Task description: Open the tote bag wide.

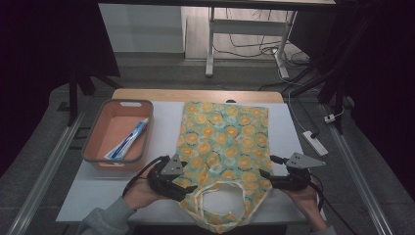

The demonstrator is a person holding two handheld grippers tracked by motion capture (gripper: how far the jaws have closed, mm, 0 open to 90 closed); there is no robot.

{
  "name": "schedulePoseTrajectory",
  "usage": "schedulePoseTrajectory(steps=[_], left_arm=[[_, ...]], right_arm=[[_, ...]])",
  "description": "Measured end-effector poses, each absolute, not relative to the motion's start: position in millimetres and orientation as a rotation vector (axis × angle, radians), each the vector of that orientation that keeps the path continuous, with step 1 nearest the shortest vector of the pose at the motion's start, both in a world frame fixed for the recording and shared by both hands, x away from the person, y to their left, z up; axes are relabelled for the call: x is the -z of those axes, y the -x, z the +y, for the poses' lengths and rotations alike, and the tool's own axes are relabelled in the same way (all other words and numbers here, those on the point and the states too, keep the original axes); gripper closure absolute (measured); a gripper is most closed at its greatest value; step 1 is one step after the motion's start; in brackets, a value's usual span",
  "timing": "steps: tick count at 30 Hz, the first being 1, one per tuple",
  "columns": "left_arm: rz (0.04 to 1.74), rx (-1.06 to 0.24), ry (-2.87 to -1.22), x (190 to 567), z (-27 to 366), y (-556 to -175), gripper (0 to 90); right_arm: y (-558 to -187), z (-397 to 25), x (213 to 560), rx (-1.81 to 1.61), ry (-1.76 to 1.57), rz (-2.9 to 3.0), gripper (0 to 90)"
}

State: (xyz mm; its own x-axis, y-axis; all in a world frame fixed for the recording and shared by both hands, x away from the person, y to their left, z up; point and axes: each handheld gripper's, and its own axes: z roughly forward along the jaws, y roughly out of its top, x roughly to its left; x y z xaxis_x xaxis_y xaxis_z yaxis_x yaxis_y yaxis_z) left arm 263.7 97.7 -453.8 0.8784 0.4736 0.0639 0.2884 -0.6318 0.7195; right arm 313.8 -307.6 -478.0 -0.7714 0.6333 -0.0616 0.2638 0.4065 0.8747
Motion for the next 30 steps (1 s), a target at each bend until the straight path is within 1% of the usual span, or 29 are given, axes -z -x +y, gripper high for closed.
schedulePoseTrajectory(steps=[5, 17, 23, 25, 26, 28, 30], left_arm=[[0.467, -0.235, -2.318, 459, 88, -254, 20.7], [0.365, -0.116, -2.384, 475, 84, -236, 21.6], [0.293, -0.067, -2.458, 487, 72, -230, 22.4], [0.27, -0.061, -2.489, 491, 69, -229, 25.7], [0.258, -0.056, -2.509, 493, 67, -228, 25.7], [0.25, -0.06, -2.547, 499, 63, -228, 29.5], [0.245, -0.053, -2.568, 503, 61, -228, 36.3]], right_arm=[[-313, -309, 479, -1.315, -0.774, 2.288, 30.4], [-312, -306, 481, -1.312, -0.781, 2.3, 30.6], [-312, -306, 482, -1.311, -0.78, 2.304, 30.6], [-312, -306, 482, -1.313, -0.78, 2.304, 30.6], [-312, -306, 482, -1.313, -0.78, 2.304, 30.6], [-312, -306, 482, -1.314, -0.779, 2.304, 30.6], [-312, -306, 482, -1.313, -0.778, 2.305, 30.6]])
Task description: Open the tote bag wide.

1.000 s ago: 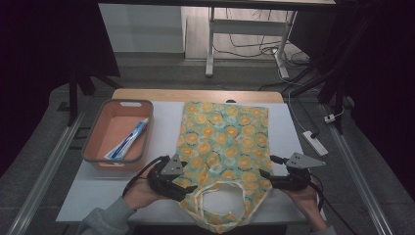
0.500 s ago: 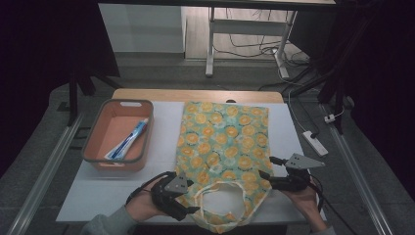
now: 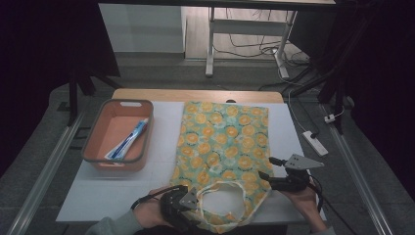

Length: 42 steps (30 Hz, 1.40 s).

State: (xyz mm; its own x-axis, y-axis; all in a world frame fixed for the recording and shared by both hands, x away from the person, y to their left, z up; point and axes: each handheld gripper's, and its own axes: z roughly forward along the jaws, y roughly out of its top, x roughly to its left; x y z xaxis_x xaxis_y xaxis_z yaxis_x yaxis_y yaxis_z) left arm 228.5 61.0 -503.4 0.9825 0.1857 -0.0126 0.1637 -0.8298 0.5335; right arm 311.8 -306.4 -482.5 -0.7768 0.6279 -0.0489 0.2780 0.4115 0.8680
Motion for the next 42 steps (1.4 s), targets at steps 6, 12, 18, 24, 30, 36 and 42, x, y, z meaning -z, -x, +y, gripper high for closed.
schedulePoseTrajectory(steps=[6, 12, 18, 24, 30, 36, 42], left_arm=[[0.249, -0.039, -2.599, 510, 61, -233, 66.4], [0.257, -0.016, -2.584, 508, 65, -236, 87.7], [0.258, -0.048, -2.437, 490, 77, -237, 88.7], [0.333, -0.144, -2.29, 472, 87, -242, 88.7], [0.438, -0.202, -2.214, 464, 92, -258, 88.7], [0.567, -0.261, -2.187, 462, 92, -284, 88.7], [0.677, -0.288, -2.153, 467, 94, -308, 88.6]], right_arm=[[-312, -307, 482, -1.314, -0.778, 2.301, 30.7], [-311, -307, 482, -1.312, -0.777, 2.298, 30.8], [-309, -308, 478, -1.32, -0.776, 2.286, 30.9], [-307, -308, 472, -1.333, -0.762, 2.278, 30.9], [-299, -307, 452, -1.367, -0.727, 2.288, 30.7], [-280, -285, 428, -1.389, -0.594, 2.412, 30.5], [-264, -258, 423, -1.339, -0.471, 2.548, 30.9]])
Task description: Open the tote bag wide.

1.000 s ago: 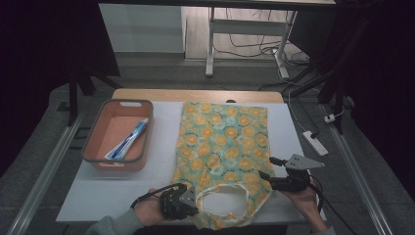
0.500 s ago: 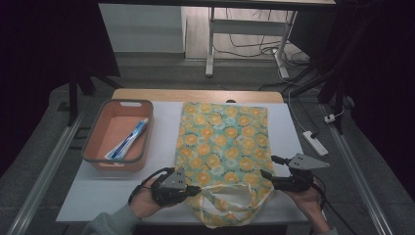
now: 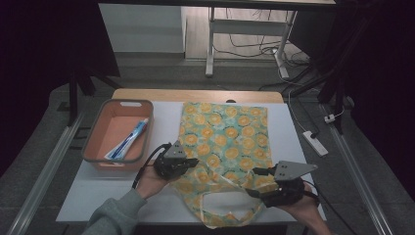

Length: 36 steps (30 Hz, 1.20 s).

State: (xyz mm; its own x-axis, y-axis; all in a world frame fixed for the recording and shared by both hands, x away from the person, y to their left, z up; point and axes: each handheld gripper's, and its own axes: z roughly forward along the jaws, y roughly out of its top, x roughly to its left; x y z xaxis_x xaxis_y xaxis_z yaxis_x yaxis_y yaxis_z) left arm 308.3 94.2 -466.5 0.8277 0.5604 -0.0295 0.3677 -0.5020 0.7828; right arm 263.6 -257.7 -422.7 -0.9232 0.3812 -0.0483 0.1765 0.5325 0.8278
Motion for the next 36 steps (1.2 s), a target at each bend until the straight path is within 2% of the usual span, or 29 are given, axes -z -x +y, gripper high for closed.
schedulePoseTrajectory(steps=[6, 13, 18, 21, 23, 27, 30, 33, 34, 35, 36], left_arm=[[0.712, -0.306, -2.137, 465, 93, -323, 88.6], [0.742, -0.302, -2.138, 466, 90, -334, 88.6], [0.741, -0.299, -2.127, 464, 91, -338, 88.6], [0.743, -0.302, -2.118, 462, 94, -337, 88.5], [0.745, -0.305, -2.111, 461, 96, -338, 88.5], [0.752, -0.306, -2.1, 459, 99, -339, 88.5], [0.753, -0.314, -2.093, 458, 101, -340, 88.3], [0.757, -0.314, -2.09, 458, 102, -341, 88.2], [0.758, -0.316, -2.09, 458, 103, -342, 88.2], [0.758, -0.318, -2.087, 458, 103, -342, 88.2], [0.757, -0.321, -2.081, 457, 104, -343, 88.0]], right_arm=[[-260, -220, 441, -1.143, -0.357, 2.653, 30.4], [-259, -191, 452, -1.089, -0.243, 2.698, 31.7], [-285, -178, 465, -0.956, -0.273, 2.694, 33.8], [-308, -179, 475, -0.9, -0.339, 2.698, 39.0], [-323, -180, 483, -0.838, -0.368, 2.716, 45.8], [-347, -181, 492, -0.796, -0.441, 2.773, 70.2], [-347, -179, 490, -0.8, -0.418, 2.799, 85.4], [-342, -177, 484, -0.814, -0.396, 2.804, 88.3], [-334, -175, 470, -0.886, -0.362, 2.802, 88.7], [-334, -175, 470, -0.886, -0.362, 2.802, 88.7], [-328, -173, 452, -0.991, -0.351, 2.766, 88.7]])
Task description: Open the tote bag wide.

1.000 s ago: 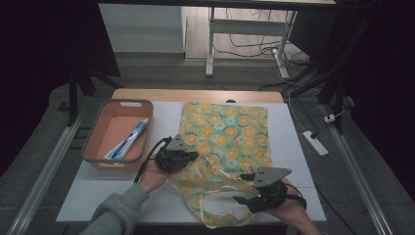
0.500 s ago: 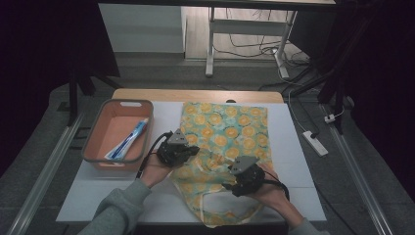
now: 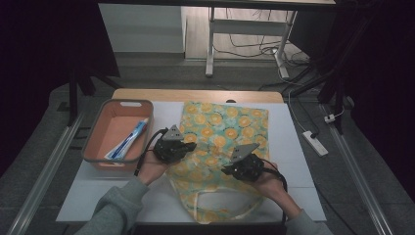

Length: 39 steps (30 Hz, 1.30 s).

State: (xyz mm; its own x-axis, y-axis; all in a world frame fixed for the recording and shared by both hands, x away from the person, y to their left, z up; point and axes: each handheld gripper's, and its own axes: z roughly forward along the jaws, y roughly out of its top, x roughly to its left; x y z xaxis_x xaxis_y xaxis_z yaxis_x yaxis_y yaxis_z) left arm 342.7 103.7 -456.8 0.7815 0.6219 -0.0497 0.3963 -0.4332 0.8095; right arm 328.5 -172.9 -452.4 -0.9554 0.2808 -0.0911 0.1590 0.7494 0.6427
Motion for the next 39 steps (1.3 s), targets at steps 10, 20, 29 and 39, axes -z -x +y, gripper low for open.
schedulePoseTrajectory(steps=[10, 20, 29, 39], left_arm=[[0.745, -0.331, -2.048, 449, 106, -341, 76.8], [0.679, -0.367, -2.07, 424, 100, -311, 47.5], [0.387, -0.253, -2.356, 456, 7, -281, 41.7], [0.497, -0.169, -2.503, 505, -22, -304, 37.8]], right_arm=[[-369, -181, 423, -1.173, -0.548, 2.55, 88.7], [-426, -186, 466, -1.09, -0.742, 2.613, 88.7], [-433, -187, 479, -1.06, -0.78, 2.645, 88.7], [-432, -192, 475, -1.08, -0.777, 2.63, 88.6]])
